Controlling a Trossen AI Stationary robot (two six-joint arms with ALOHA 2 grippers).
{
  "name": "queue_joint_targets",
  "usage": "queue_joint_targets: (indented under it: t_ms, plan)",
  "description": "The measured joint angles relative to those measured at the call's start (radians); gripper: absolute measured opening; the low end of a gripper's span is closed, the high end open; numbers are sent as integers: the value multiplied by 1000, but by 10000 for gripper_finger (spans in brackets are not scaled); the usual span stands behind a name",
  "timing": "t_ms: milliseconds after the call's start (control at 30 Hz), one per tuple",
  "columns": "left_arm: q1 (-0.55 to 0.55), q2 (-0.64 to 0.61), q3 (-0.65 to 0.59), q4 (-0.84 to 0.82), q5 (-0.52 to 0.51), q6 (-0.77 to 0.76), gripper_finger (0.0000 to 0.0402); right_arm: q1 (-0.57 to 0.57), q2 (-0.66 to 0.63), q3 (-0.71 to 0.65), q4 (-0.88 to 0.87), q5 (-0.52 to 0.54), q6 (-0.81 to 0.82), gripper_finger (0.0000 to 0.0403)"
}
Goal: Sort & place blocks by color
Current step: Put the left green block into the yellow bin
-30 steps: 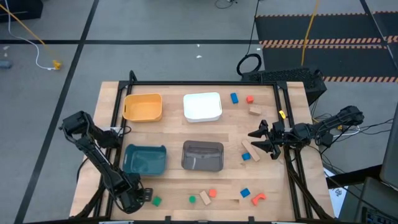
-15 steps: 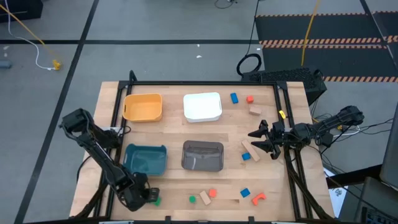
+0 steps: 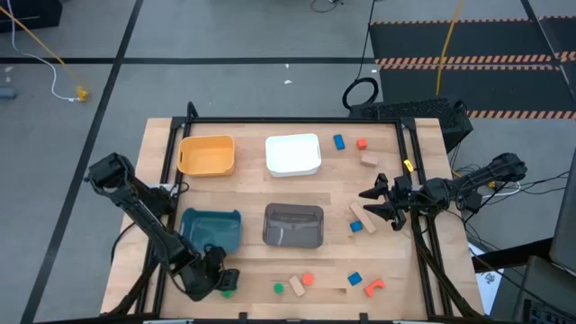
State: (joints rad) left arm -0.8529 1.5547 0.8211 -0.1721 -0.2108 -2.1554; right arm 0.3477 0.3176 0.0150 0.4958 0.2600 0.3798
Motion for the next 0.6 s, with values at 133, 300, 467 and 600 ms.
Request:
queue_joint_targets:
  t_ms: [133,300,467,600]
  plan:
    - [81,-8,0,39,-29,133,138,0,0,0,0,0,0,208]
    - [183,-52,0,59,-71,345,139,0,0,0,0,0,0,208]
    - [272,-131,1,63,-123,564,139,0,0,0,0,0,0,208]
    - [301,-178,2,62,-133,660,140,0,0,0,0,0,0,208]
